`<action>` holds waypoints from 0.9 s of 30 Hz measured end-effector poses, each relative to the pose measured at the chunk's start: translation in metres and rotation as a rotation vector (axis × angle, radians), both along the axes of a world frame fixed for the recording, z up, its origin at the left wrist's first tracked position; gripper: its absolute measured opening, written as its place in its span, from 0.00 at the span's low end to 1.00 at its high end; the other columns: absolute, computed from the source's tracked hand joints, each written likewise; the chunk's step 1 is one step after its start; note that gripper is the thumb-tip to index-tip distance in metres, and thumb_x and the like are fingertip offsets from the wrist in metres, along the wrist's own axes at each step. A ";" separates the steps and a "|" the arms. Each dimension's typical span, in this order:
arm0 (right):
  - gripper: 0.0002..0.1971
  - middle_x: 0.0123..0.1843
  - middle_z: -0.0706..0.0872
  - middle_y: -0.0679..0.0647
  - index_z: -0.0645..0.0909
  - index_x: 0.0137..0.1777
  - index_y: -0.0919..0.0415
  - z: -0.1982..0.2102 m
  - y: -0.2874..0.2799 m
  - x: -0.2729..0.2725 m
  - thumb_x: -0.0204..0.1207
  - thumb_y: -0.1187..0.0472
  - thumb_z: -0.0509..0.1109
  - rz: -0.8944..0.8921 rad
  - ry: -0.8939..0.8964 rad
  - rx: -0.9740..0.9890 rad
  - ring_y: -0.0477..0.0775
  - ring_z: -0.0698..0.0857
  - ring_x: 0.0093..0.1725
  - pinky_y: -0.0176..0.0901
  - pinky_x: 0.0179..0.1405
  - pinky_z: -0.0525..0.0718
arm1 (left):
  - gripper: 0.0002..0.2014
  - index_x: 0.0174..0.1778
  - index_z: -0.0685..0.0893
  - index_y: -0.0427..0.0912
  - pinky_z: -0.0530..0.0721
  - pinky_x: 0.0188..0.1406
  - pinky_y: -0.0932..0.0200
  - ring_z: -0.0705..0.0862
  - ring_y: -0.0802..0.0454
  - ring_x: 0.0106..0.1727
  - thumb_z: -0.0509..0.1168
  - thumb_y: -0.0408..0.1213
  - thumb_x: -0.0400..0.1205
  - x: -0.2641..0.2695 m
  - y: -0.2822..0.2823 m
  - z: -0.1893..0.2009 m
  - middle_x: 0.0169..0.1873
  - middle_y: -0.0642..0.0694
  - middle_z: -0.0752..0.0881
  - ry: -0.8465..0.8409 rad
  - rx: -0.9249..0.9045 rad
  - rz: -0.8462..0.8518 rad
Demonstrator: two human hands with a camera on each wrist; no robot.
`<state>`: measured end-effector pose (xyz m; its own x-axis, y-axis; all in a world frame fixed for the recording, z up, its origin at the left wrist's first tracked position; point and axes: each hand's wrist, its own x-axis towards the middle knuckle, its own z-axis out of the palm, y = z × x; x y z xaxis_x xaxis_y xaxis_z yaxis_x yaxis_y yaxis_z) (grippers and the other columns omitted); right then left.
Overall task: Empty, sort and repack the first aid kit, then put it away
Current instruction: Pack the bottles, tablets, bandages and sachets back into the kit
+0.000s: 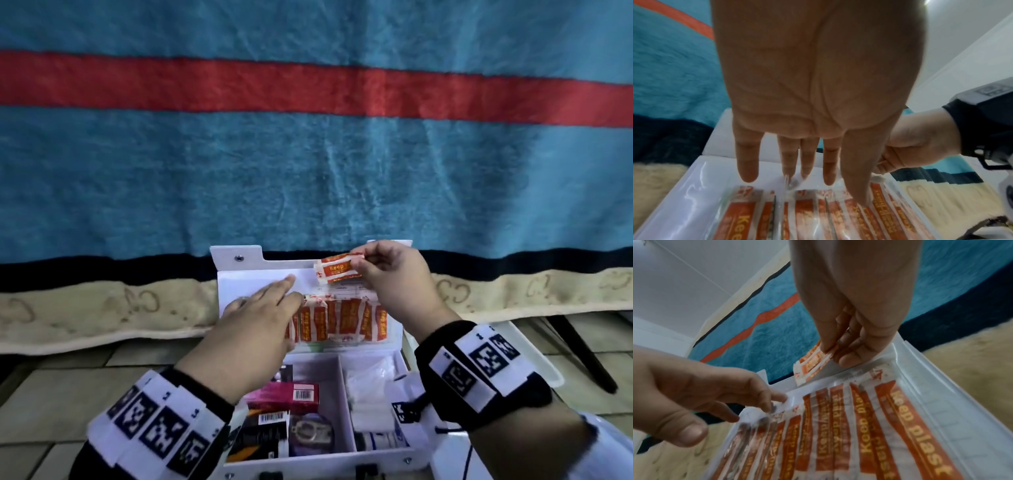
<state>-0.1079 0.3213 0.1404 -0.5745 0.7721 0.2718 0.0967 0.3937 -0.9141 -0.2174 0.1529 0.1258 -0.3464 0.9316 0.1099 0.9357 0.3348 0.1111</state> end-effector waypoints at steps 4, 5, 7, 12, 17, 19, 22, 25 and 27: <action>0.12 0.35 0.85 0.42 0.82 0.36 0.50 0.005 -0.001 -0.003 0.76 0.69 0.70 0.066 -0.131 0.132 0.39 0.84 0.36 0.33 0.46 0.83 | 0.24 0.73 0.63 0.57 0.62 0.79 0.49 0.51 0.56 0.83 0.62 0.42 0.82 -0.004 -0.002 -0.001 0.83 0.57 0.44 -0.058 0.016 -0.011; 0.11 0.35 0.84 0.41 0.83 0.38 0.52 0.007 -0.001 -0.003 0.76 0.69 0.70 0.070 -0.179 0.202 0.37 0.82 0.34 0.26 0.44 0.79 | 0.24 0.73 0.64 0.58 0.63 0.79 0.48 0.52 0.55 0.83 0.63 0.41 0.82 -0.005 -0.002 -0.001 0.83 0.57 0.45 -0.074 0.025 -0.012; 0.08 0.37 0.83 0.43 0.86 0.43 0.56 0.010 -0.003 -0.002 0.76 0.69 0.69 0.072 -0.290 0.376 0.36 0.80 0.34 0.19 0.39 0.75 | 0.23 0.71 0.66 0.58 0.65 0.78 0.47 0.54 0.55 0.83 0.63 0.40 0.82 -0.007 -0.002 -0.003 0.83 0.56 0.46 -0.094 0.029 -0.011; 0.09 0.50 0.86 0.49 0.89 0.49 0.53 0.014 -0.008 -0.004 0.76 0.65 0.69 0.192 -0.572 0.611 0.49 0.84 0.49 0.41 0.53 0.82 | 0.23 0.72 0.67 0.59 0.66 0.77 0.48 0.54 0.56 0.83 0.63 0.39 0.82 -0.009 0.001 -0.003 0.83 0.57 0.47 -0.119 0.034 -0.020; 0.19 0.51 0.87 0.51 0.88 0.53 0.48 0.013 -0.020 -0.012 0.73 0.72 0.66 0.285 -0.779 0.734 0.54 0.86 0.51 0.48 0.51 0.84 | 0.22 0.70 0.69 0.59 0.64 0.79 0.51 0.52 0.58 0.83 0.64 0.40 0.82 -0.010 0.000 -0.002 0.83 0.59 0.46 -0.158 0.032 -0.026; 0.23 0.56 0.83 0.54 0.87 0.58 0.51 0.015 -0.022 -0.013 0.72 0.75 0.63 0.294 -0.799 0.735 0.56 0.84 0.54 0.46 0.53 0.83 | 0.21 0.70 0.69 0.59 0.62 0.80 0.52 0.51 0.59 0.83 0.64 0.40 0.82 -0.010 0.000 -0.002 0.83 0.60 0.45 -0.171 0.033 -0.032; 0.21 0.53 0.85 0.54 0.88 0.54 0.52 0.014 -0.027 -0.014 0.71 0.75 0.64 0.236 -0.804 0.743 0.58 0.85 0.53 0.47 0.50 0.85 | 0.20 0.69 0.69 0.58 0.60 0.80 0.52 0.48 0.60 0.83 0.64 0.40 0.82 -0.011 0.000 -0.003 0.83 0.61 0.44 -0.184 0.031 -0.030; 0.16 0.46 0.90 0.55 0.88 0.46 0.53 0.014 -0.030 -0.015 0.69 0.72 0.64 0.172 -0.824 0.759 0.60 0.86 0.50 0.47 0.47 0.86 | 0.20 0.68 0.70 0.58 0.59 0.81 0.51 0.47 0.61 0.83 0.64 0.39 0.82 -0.013 0.001 -0.006 0.83 0.60 0.44 -0.194 0.033 -0.026; 0.16 0.45 0.90 0.55 0.89 0.45 0.54 0.016 -0.031 -0.014 0.68 0.73 0.64 0.175 -0.837 0.729 0.60 0.86 0.49 0.47 0.46 0.86 | 0.20 0.69 0.70 0.58 0.59 0.81 0.50 0.47 0.61 0.83 0.64 0.39 0.82 -0.013 0.001 -0.007 0.83 0.60 0.44 -0.184 0.025 -0.022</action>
